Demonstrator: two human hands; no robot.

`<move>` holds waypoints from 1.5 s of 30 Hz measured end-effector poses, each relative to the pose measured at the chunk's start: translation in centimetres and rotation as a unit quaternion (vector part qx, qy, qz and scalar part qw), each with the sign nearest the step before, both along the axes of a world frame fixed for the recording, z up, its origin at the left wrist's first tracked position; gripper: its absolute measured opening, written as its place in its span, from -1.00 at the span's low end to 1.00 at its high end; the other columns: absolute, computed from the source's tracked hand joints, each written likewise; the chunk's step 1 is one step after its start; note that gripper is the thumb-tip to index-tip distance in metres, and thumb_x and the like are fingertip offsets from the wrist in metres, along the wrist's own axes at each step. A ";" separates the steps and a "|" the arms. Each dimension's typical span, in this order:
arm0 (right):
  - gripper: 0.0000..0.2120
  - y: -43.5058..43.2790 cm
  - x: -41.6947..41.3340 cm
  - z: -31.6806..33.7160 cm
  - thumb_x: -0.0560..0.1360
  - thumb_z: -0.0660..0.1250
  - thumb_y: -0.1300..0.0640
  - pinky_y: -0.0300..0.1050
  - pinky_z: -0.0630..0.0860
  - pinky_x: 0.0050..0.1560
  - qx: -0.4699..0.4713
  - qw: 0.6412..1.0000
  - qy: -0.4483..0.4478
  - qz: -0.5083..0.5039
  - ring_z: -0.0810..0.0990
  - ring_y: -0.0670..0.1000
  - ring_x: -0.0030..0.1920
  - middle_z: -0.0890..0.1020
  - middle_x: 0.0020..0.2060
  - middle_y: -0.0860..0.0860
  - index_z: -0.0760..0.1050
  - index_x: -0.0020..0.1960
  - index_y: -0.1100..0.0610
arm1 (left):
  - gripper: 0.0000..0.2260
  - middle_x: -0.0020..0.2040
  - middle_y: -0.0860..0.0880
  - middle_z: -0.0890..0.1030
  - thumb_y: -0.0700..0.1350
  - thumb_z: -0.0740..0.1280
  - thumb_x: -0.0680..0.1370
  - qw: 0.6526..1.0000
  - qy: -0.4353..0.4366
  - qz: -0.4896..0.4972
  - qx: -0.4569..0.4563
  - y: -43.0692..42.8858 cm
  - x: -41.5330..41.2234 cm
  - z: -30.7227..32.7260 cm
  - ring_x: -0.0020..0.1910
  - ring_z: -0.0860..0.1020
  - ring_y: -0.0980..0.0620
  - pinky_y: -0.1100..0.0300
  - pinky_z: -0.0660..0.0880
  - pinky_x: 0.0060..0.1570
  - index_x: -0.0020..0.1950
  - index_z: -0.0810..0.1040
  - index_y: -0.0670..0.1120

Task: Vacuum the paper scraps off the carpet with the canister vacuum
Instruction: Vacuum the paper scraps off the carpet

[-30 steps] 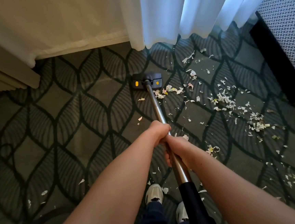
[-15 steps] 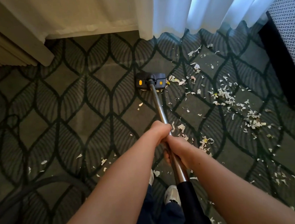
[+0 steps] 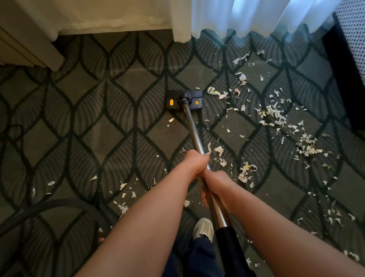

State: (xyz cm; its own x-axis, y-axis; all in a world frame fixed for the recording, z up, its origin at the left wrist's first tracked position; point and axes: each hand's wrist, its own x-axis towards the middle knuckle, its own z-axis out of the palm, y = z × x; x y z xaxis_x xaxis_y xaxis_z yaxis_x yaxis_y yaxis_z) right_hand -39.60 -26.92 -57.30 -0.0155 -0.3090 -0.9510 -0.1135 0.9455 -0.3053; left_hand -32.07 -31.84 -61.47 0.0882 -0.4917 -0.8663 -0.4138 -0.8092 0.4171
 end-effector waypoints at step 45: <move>-0.66 0.2 -1.8 1.8 0.64 0.23 0.03 -0.11 0.57 -0.41 0.048 0.988 -0.135 -0.065 0.56 0.03 -0.45 0.54 -0.39 0.11 0.43 0.22 0.30 | -0.74 0.02 -0.13 0.64 -0.10 0.32 0.56 0.996 0.010 -0.078 0.047 -1.1 -0.8 1.2 -0.04 0.66 -0.04 0.19 0.58 -0.24 0.22 0.48 -0.16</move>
State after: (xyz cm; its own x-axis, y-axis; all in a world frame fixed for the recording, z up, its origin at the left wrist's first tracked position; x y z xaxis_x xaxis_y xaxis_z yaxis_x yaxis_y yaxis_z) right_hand -41.36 -26.72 -55.48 0.2081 -0.2285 -0.9511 0.0847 0.9729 -0.2152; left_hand -32.85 -32.96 -60.24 -0.0002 -0.4145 -0.9100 -0.5298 -0.7718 0.3517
